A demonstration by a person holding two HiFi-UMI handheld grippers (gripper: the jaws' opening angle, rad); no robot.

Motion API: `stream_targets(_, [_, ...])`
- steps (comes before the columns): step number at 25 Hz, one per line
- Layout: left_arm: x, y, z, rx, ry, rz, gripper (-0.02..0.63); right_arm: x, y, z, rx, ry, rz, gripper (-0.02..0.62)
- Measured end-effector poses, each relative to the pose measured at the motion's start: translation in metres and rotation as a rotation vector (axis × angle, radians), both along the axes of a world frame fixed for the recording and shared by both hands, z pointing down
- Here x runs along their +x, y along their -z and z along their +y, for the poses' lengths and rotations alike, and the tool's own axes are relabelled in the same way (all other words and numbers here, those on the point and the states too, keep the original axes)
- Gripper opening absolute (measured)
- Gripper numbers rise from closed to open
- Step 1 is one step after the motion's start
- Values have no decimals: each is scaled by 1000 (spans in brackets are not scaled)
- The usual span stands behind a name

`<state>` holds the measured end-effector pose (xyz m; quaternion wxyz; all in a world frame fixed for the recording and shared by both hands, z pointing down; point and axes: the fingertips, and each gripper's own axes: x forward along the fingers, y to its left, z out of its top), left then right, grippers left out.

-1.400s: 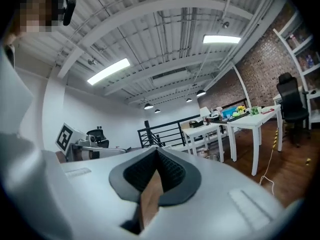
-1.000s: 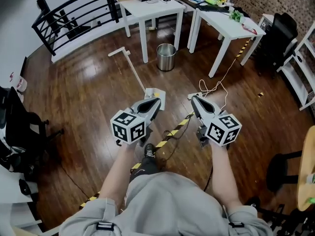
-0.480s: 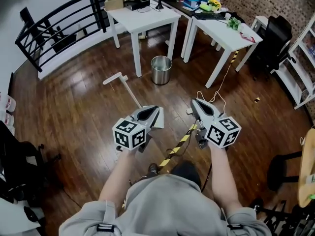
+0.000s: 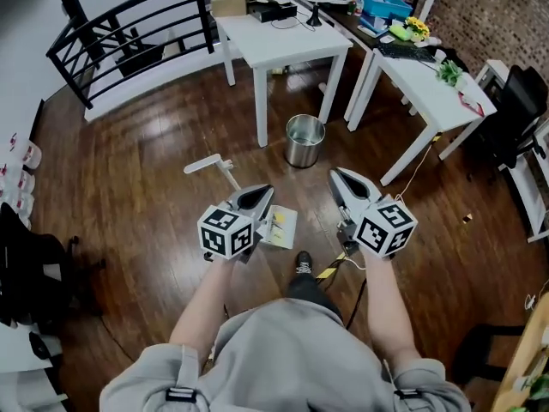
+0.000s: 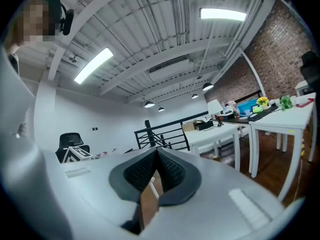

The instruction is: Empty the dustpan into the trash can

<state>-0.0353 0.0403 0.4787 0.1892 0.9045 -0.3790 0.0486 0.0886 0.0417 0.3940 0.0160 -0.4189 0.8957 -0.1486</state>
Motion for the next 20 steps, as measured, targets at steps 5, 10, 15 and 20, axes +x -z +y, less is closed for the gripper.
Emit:
stream_targets(5, [-4,-10,-64,1,141,-39,6,-12,-3,-79,26,138,46,-2])
stream_targets(10, [-29,-27,-96,-20,291,-61,6,-34,-18,-128,22,246,66,-2])
stream_targets(15, [-65,-65,-102,-92,393,-83,6,-61,-46,-147,-41,326,71,-2])
stream_targets(20, [-107,-125,-113,-195,444,-119,87,-90,-61,-147,-77,375,99,-2])
